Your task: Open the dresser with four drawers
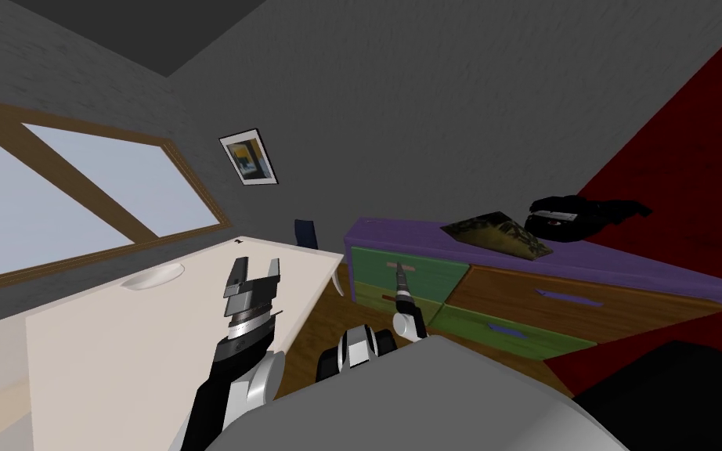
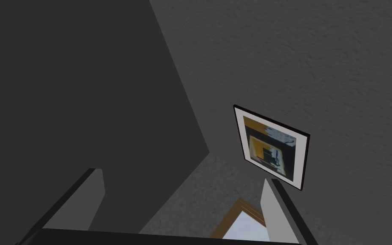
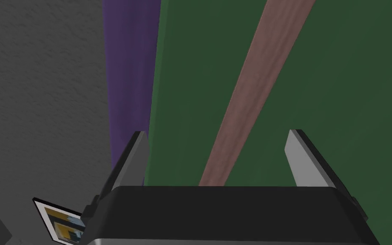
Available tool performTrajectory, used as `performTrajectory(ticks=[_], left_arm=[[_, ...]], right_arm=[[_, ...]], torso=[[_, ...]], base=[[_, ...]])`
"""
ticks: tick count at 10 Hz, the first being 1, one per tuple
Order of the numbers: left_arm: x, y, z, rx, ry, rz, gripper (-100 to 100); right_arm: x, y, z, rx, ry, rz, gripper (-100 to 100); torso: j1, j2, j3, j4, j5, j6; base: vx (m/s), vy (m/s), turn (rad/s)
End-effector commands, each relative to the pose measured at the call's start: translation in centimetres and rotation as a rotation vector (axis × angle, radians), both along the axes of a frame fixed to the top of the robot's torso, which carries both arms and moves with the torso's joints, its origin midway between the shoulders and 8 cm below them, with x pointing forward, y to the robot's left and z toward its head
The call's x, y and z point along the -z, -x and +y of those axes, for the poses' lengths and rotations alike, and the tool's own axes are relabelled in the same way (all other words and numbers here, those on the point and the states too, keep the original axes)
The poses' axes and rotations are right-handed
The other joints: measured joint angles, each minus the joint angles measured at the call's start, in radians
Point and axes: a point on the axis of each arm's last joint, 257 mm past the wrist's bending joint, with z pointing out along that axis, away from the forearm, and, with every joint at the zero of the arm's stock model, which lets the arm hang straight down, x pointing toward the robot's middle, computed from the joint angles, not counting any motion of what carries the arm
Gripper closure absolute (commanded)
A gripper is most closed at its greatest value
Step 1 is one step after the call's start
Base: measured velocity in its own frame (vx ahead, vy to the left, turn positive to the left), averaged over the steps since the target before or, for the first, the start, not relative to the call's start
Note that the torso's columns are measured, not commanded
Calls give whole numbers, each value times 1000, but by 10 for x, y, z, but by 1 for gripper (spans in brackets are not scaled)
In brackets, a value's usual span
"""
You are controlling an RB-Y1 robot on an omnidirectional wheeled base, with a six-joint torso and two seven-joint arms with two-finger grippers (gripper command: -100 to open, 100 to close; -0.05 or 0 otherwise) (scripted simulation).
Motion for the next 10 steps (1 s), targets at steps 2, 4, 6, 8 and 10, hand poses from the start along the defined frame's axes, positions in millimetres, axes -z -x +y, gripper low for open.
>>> performTrajectory(ticks=[2, 4, 6, 8, 10], left_arm=[[0, 0, 0, 0, 0, 0, 0], [0, 0, 0, 0, 0, 0, 0], [0, 0, 0, 0, 0, 0, 0], [0, 0, 0, 0, 0, 0, 0], [0, 0, 0, 0, 0, 0, 0]], right_arm=[[17, 1, 11, 5, -128, -12, -100], [28, 2, 25, 13, -221, -21, -100], [29, 1, 27, 15, -230, -21, -100], [26, -5, 30, 12, -237, -24, -100], [24, -7, 34, 7, -236, -23, 100]], torso=[[0, -1, -1, 0, 0, 0], [0, 0, 0, 0, 0, 0], [0, 0, 0, 0, 0, 0], [-3, -2, -1, 0, -1, 0], [2, 0, 0, 0, 0, 0]], base=[[32, -11, 31], [19, -9, 25], [13, -5, 13], [31, -45, -30], [-35, 9, -15]])
